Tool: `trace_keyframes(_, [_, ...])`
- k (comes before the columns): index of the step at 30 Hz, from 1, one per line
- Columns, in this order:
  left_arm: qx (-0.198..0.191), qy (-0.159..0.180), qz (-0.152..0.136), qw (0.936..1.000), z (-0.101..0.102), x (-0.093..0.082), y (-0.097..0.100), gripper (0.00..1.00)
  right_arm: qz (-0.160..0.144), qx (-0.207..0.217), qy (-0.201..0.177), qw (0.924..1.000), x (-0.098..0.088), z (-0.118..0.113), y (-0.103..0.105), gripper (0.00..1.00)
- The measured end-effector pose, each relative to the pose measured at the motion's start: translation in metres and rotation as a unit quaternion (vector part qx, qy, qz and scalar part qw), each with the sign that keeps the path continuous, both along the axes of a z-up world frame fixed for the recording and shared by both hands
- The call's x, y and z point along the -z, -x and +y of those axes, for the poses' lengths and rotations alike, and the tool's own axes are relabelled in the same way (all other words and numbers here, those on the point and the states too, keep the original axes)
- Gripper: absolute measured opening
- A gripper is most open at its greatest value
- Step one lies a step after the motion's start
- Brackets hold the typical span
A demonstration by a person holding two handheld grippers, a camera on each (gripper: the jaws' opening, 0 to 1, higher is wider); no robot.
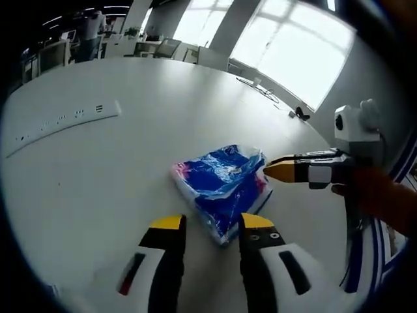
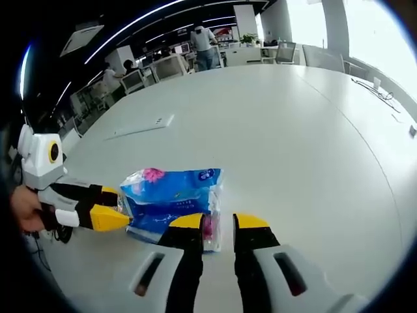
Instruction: Arrange the tabletop items into an orderly group along one side of the table until the central work area is clear of visible clutter.
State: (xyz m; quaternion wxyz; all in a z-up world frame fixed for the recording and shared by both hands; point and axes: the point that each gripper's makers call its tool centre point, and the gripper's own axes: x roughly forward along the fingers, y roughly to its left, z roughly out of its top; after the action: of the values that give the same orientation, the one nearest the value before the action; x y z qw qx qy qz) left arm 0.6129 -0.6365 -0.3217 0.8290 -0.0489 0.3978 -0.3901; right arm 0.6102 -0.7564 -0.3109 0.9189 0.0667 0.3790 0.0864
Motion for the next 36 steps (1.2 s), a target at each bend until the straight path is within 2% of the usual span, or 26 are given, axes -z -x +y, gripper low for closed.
trace_keyframes(17, [0.006,0.006,-0.01,0.9999,0.005,-0.015,0.002,0.45,-0.017,0.001,0.004,0.9998,-0.017,-0.001,-0.001,0.24])
trace_keyframes(36, [0.011,0.017,-0.032,0.9993,0.013,-0.045,0.004,0.55,-0.039,0.001,0.008,0.9992,-0.045,0.001,0.004,0.29])
